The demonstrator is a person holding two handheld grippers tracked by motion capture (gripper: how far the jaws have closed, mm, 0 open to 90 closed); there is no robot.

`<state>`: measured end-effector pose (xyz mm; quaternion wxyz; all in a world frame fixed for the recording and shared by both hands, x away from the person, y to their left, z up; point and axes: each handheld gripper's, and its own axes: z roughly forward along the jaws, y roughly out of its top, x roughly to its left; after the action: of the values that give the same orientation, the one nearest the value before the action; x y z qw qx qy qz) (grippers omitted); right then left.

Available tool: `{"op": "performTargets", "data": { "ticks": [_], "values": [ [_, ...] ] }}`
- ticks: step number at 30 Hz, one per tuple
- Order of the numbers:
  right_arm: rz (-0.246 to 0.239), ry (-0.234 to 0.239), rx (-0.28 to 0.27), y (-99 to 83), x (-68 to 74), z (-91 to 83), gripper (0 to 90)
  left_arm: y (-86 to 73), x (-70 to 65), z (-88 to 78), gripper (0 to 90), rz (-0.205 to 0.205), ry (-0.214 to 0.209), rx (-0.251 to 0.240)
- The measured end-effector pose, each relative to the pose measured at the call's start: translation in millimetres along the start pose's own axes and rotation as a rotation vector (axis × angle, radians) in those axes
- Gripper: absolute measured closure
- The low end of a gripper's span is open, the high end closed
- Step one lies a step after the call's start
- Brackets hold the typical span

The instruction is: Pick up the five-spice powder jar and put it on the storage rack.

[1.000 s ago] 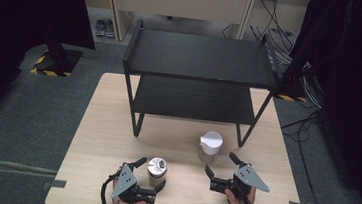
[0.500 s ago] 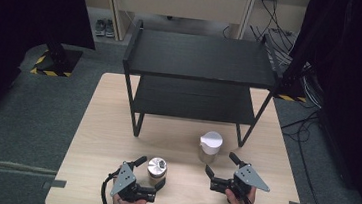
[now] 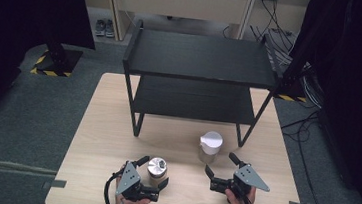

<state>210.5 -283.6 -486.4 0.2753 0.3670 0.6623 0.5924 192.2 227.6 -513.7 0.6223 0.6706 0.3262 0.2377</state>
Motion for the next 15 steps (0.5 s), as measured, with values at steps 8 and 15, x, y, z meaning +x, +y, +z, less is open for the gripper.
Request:
{"op": "performTargets", "data": {
  "ticks": [8,15],
  "values": [
    [0.000,0.005,0.003,0.1,-0.7,0.1,0.5,3.9,-1.9,3.4,4.1,0.003,0.009,0.032],
    [-0.001,0.008,0.005,0.3,-0.4,0.5,0.6,6.1,-1.2,5.5,9.6,0.007,0.001,0.050]
  ]
}}
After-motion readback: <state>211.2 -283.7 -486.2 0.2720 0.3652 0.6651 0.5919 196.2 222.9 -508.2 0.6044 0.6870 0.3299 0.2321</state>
